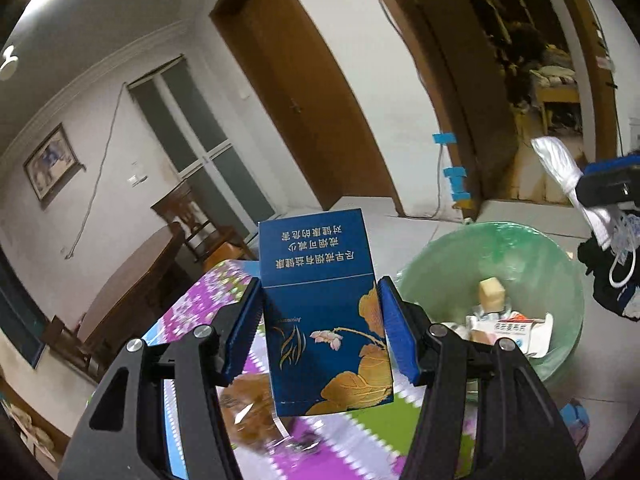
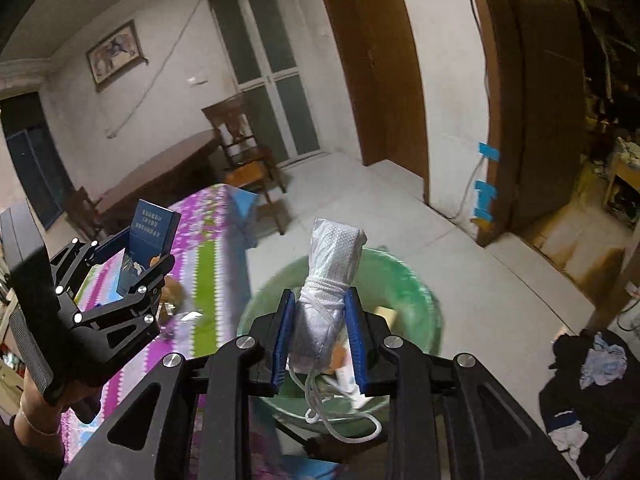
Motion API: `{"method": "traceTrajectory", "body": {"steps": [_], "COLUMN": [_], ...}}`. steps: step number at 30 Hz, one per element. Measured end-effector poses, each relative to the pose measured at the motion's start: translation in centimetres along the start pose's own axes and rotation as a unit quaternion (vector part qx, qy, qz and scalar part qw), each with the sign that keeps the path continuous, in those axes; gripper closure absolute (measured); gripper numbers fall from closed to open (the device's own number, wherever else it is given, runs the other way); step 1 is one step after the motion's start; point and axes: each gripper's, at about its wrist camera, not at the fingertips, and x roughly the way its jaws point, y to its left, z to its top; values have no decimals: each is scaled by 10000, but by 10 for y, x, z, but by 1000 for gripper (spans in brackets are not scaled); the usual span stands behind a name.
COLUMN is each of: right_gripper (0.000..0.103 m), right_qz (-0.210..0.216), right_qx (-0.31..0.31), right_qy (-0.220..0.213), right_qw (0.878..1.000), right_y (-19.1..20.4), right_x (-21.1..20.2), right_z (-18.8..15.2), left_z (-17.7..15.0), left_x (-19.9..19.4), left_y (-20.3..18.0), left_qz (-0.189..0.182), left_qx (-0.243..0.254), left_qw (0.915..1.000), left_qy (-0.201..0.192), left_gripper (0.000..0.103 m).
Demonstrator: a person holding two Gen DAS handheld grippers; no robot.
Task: Collect trash
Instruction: 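Carry the blue box and white roll over the green bin with both tools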
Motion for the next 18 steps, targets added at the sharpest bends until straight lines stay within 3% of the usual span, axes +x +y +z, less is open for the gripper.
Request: {"method": "traceTrajectory", "body": {"steps": [8,10,12,14,18], "right_gripper": [76,76,76,76,76], "right_qz": [-240,-271,-317,-329,-326], "right_qx": [-50,-52,-57,-61,-115], "right_qy": [256,336,428,498,603], "right_qw": [9994,9991,9986,9982,9976], "right_y": [-20,-22,-21,-22,-18], "right_x": [22,31,38,46,59], "right_z": [6,8,9,11,16], "left_z": [9,10,12,13,18], "left_x": [21,27,38,54,70], "left_y": [-31,-36,-38,-35,-33], "left_qz": [-176,-375,-921,-1585,-2150], "left_qx": [195,173,-29,-343,-562], "left_qw": [9996,9988,9942,9822,9680], "left_qy": [128,256,558,944,1169], "left_gripper": [47,47,47,47,47]}}
